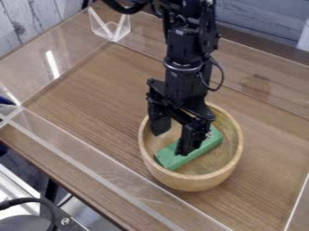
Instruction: Remove the green block from inside the brown bowl and put it on the table
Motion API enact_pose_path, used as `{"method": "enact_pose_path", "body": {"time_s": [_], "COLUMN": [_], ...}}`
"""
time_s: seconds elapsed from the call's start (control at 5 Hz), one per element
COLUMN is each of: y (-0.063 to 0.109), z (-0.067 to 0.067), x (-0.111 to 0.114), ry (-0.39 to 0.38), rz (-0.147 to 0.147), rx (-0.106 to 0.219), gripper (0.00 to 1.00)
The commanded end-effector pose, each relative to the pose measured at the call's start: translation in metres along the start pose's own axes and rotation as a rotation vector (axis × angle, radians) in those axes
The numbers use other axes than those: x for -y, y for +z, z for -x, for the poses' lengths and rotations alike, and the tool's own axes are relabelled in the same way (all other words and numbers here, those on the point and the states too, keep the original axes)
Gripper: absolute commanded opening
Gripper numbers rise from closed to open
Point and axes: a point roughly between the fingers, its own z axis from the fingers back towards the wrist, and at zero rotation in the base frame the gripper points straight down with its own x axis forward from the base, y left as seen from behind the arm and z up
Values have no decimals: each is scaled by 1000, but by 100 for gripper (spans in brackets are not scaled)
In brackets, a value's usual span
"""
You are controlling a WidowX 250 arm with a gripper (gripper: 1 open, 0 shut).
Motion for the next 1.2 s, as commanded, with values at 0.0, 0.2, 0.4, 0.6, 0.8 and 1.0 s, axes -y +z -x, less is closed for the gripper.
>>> {"method": "enact_pose_path", "body": {"time_s": [0.0, 0.2, 0.4, 0.6, 0.8, 1.0], "y": [17, 15, 18, 20, 20, 20], "z": [-3, -5, -14, -20, -20, -20], "x": [-6, -11, -12, -12, -15, -17], "ry": [10, 13, -9, -29, -61, -90], "rz": [-1, 1, 6, 10, 20, 29], "rx": [83, 99, 95, 88, 76, 65], "gripper": [100, 100, 100, 100, 100, 100]}}
